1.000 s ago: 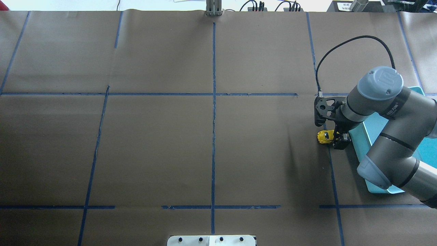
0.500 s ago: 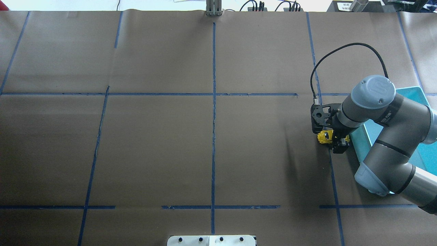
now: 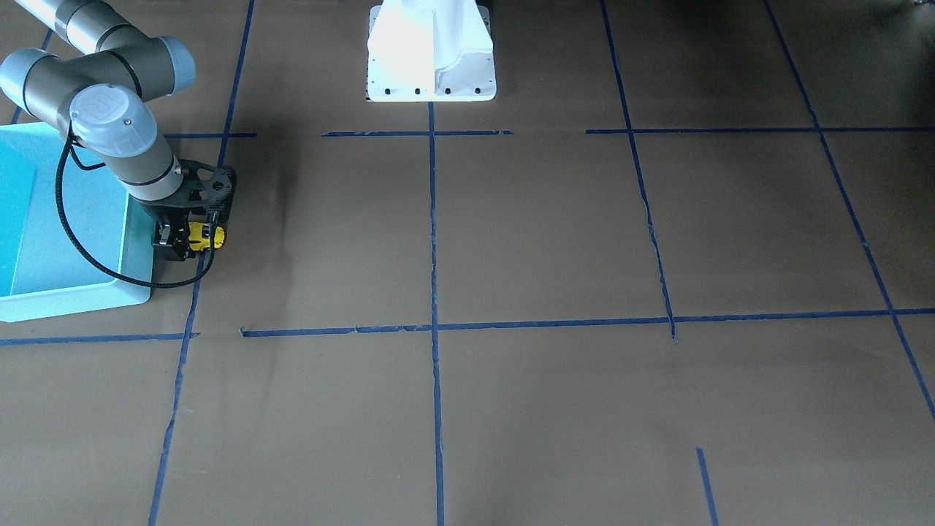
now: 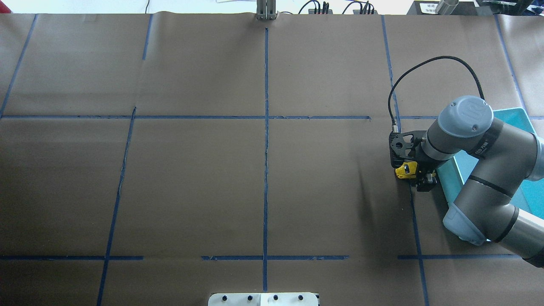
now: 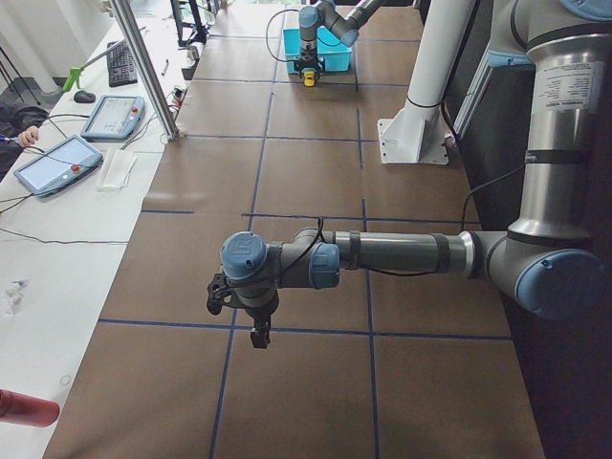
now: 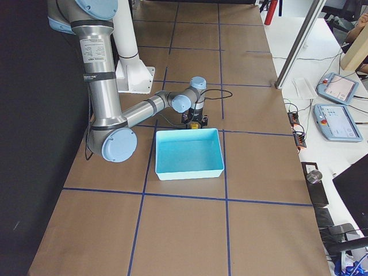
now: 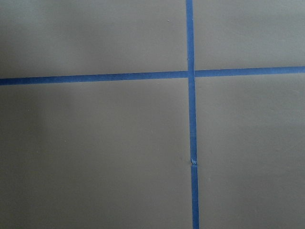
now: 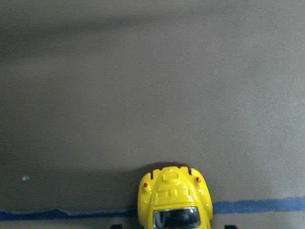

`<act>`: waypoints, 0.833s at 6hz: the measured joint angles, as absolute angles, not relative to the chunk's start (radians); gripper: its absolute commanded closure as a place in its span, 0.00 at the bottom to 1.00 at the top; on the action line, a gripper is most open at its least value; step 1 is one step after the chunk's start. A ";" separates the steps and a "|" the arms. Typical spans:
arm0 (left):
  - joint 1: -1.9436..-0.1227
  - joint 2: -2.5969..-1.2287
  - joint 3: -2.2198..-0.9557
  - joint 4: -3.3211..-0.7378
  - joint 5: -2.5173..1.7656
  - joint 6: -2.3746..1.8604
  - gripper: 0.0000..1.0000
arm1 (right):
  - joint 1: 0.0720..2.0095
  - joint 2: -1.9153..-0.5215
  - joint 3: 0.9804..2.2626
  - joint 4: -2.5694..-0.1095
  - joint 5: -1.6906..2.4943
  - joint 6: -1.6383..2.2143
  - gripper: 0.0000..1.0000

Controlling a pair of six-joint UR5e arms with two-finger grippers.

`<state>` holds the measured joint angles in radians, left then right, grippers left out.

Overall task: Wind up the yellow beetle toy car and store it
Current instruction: 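Close the right gripper on the yellow car, then lift the car with the right gripper and carry it over the tray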

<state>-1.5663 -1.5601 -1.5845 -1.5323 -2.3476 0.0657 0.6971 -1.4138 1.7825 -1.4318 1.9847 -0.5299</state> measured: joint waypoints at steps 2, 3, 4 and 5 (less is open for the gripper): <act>-1.566 -1.560 -1.585 -1.532 -2.351 0.067 0.00 | 0.705 -1.412 1.785 -1.439 1.988 -0.533 1.00; -1.566 -1.560 -1.585 -1.533 -2.351 0.067 0.00 | 0.718 -1.408 1.827 -1.490 1.994 -0.533 1.00; -1.566 -1.560 -1.586 -1.534 -2.352 0.067 0.00 | 0.733 -1.383 1.923 -1.620 1.997 -0.533 1.00; -1.566 -1.560 -1.587 -1.534 -2.353 0.067 0.00 | 0.757 -1.342 2.020 -1.765 1.998 -0.535 1.00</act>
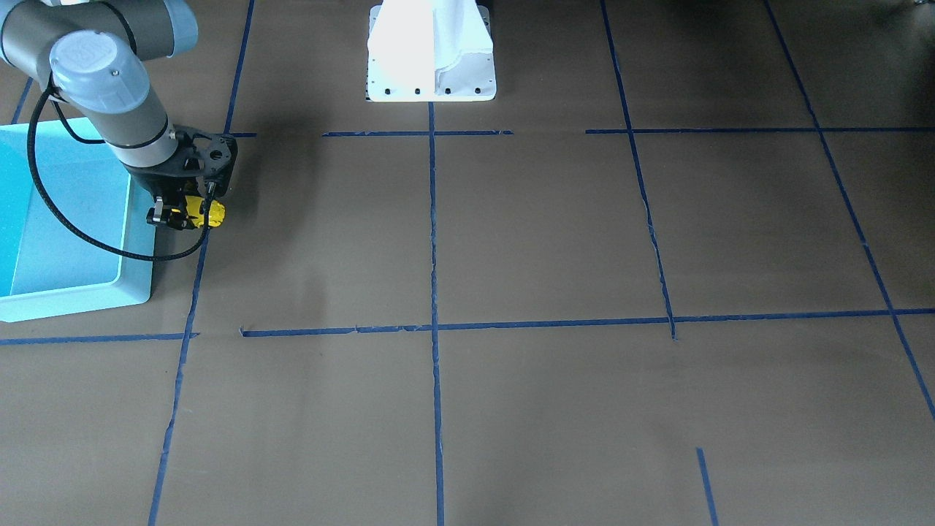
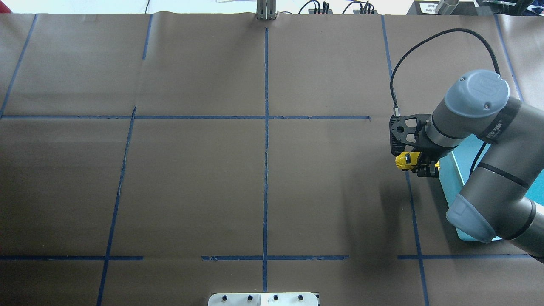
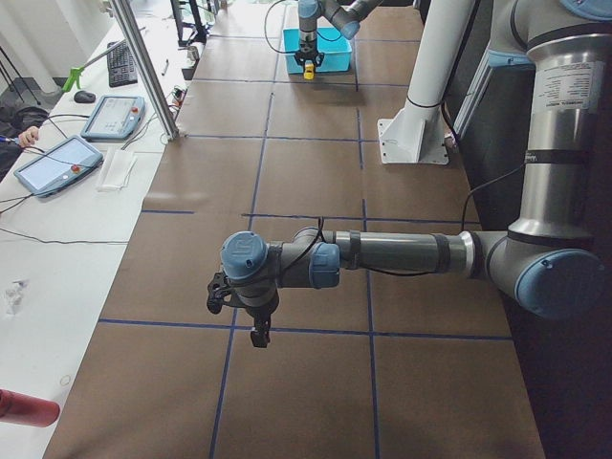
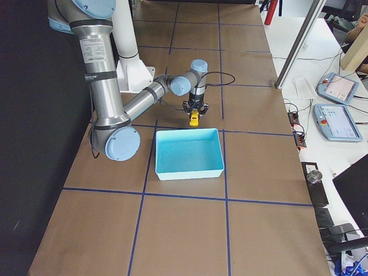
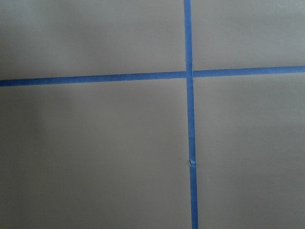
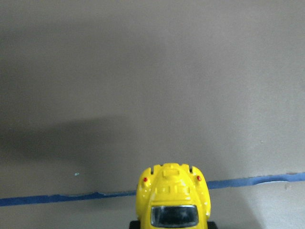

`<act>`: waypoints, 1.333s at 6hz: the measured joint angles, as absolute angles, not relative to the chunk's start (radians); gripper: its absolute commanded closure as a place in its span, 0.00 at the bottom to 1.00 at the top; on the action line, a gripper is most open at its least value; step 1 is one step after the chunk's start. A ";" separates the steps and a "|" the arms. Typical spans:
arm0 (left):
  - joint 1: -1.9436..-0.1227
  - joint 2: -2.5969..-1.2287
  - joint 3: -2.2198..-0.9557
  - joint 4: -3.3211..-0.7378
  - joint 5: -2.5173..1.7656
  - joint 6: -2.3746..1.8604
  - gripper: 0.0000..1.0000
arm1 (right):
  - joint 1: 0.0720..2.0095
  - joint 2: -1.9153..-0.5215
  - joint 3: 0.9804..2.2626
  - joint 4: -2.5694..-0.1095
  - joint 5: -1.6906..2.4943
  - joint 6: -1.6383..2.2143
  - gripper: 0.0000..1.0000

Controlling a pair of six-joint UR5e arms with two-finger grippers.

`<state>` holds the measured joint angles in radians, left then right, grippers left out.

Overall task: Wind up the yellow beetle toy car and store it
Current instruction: 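Lift the car with the right gripper and carry it over the tray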

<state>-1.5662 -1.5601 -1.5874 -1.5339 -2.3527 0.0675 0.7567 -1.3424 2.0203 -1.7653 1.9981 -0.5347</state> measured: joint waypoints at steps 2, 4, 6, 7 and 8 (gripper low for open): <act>-1.566 -1.559 -1.591 -1.533 -2.353 0.067 0.00 | 0.850 -1.386 2.116 -1.884 1.996 -0.684 1.00; -1.566 -1.559 -1.598 -1.532 -2.353 0.068 0.00 | 0.945 -1.593 2.113 -1.770 1.993 -0.875 1.00; -1.566 -1.558 -1.602 -1.530 -2.353 0.067 0.00 | 0.963 -1.764 1.980 -1.401 2.007 -0.860 1.00; -1.566 -1.559 -1.603 -1.530 -2.352 0.066 0.00 | 0.952 -1.779 1.916 -1.310 2.018 -0.821 1.00; -1.566 -1.558 -1.605 -1.530 -2.352 0.066 0.00 | 0.930 -1.768 1.874 -1.281 2.023 -0.804 1.00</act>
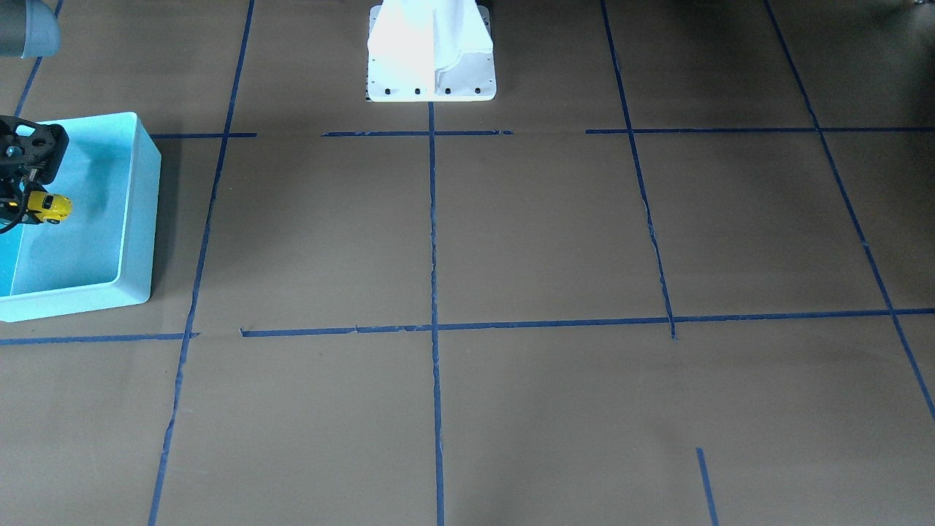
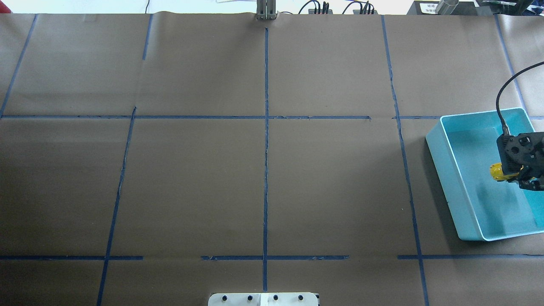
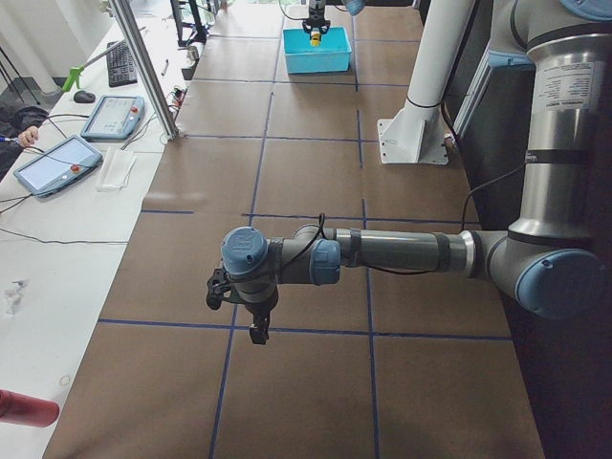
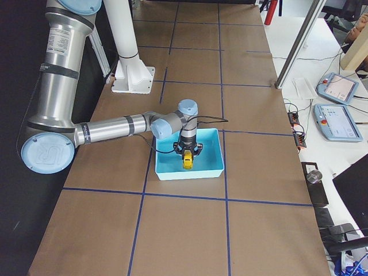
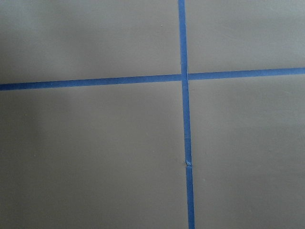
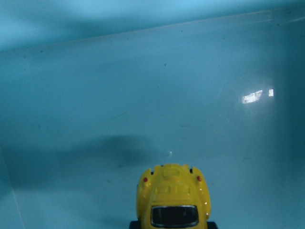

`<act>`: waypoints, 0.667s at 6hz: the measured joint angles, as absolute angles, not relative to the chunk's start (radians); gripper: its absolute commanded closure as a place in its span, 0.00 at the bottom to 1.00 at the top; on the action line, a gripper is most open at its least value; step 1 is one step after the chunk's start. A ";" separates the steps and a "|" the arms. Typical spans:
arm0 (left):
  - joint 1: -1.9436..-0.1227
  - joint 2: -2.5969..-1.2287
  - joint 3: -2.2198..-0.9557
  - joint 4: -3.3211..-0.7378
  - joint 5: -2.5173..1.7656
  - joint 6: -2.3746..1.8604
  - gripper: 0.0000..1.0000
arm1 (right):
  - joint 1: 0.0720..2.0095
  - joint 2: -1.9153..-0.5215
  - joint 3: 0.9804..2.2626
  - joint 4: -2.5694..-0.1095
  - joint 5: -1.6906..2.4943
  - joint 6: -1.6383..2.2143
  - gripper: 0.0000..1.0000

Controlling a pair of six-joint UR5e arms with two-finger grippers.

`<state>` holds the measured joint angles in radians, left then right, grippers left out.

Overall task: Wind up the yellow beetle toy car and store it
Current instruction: 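Lift the car with the right gripper and carry it over the tray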

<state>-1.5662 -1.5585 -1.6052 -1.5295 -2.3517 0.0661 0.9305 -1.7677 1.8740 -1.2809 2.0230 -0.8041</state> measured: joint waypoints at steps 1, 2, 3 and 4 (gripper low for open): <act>-1.565 -1.558 -1.607 -1.530 -2.351 0.066 0.00 | 0.905 -1.748 1.848 -1.273 2.025 -0.795 1.00; -1.564 -1.559 -1.606 -1.531 -2.349 0.066 0.00 | 0.874 -1.732 1.831 -1.270 2.025 -0.780 1.00; -1.565 -1.559 -1.604 -1.531 -2.348 0.066 0.00 | 0.848 -1.712 1.811 -1.269 2.024 -0.764 0.99; -1.565 -1.559 -1.600 -1.533 -2.347 0.066 0.00 | 0.835 -1.696 1.796 -1.269 2.023 -0.758 0.96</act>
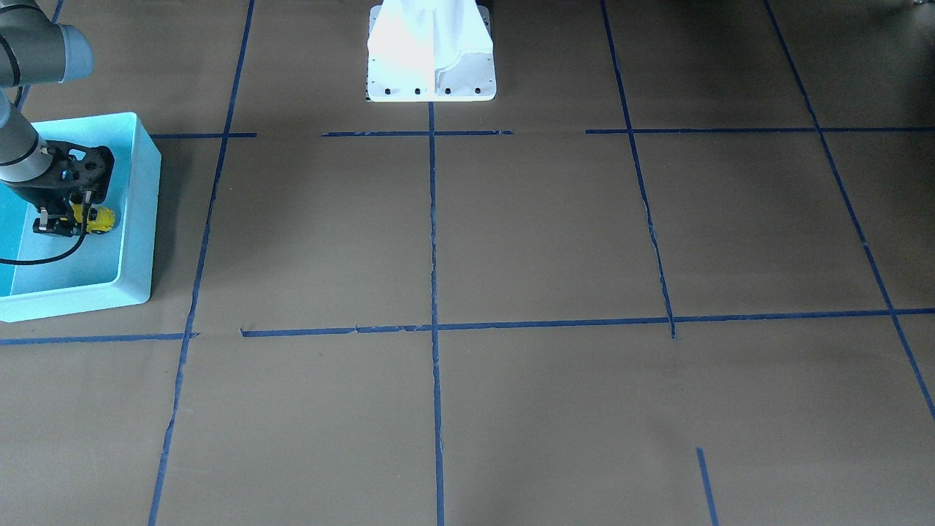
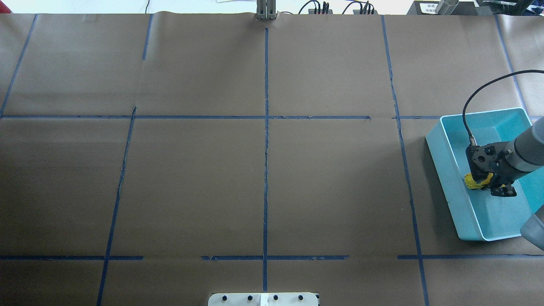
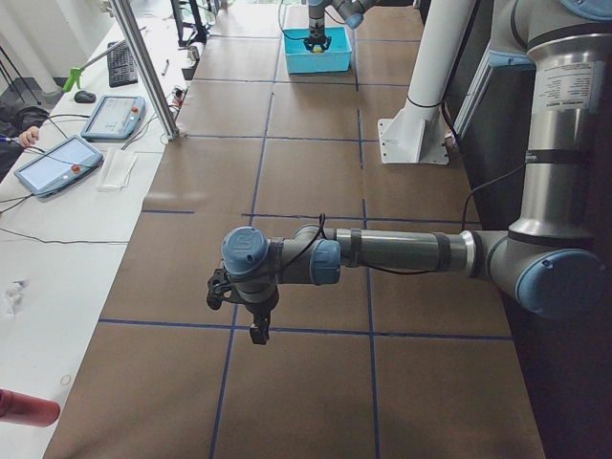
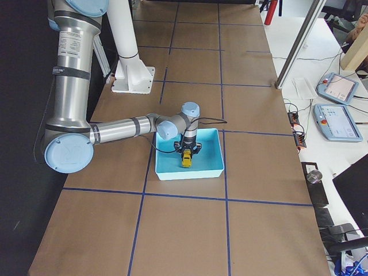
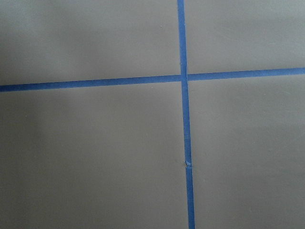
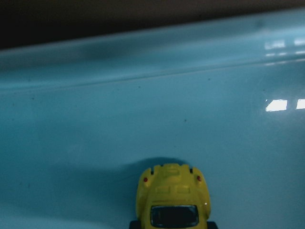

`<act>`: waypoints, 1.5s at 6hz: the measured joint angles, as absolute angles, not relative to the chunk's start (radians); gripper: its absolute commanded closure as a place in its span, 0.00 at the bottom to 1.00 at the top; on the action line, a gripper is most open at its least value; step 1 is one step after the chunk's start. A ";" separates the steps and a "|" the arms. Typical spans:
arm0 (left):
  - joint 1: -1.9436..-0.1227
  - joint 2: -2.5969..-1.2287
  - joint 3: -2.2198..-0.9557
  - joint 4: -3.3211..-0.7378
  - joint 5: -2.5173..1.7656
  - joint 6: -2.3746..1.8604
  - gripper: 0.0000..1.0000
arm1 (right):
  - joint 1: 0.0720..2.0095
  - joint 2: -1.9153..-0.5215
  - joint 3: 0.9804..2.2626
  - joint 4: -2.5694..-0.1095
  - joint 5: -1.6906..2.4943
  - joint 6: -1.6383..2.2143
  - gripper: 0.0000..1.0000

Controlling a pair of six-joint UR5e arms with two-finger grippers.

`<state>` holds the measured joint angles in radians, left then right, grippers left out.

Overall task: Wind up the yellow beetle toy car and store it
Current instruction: 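Lift the car with the right gripper and carry it over the tray, then lower the car into the tray and open the right gripper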

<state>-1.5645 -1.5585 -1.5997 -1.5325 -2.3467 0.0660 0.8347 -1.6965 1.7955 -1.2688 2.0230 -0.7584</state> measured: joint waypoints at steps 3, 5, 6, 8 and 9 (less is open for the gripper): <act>-1.565 -1.554 -1.599 -1.536 -2.350 0.065 0.00 | 0.829 -1.680 1.783 -1.269 2.022 -0.753 0.27; -1.565 -1.545 -1.608 -1.540 -2.351 0.063 0.00 | 0.829 -1.671 1.781 -1.270 2.024 -0.750 0.00; -1.565 -1.544 -1.612 -1.540 -2.352 0.062 0.00 | 0.830 -1.670 1.792 -1.270 2.026 -0.749 0.00; -1.565 -1.542 -1.618 -1.540 -2.352 0.061 0.00 | 0.896 -1.698 1.890 -1.300 2.093 -0.753 0.00; -1.565 -1.540 -1.619 -1.539 -2.352 0.062 0.00 | 1.001 -1.714 1.957 -1.367 2.164 -0.756 0.00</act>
<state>-1.5647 -1.5397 -1.6193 -1.5390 -2.3521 0.0618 1.0009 -1.7143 1.9569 -1.3669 2.1638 -0.7562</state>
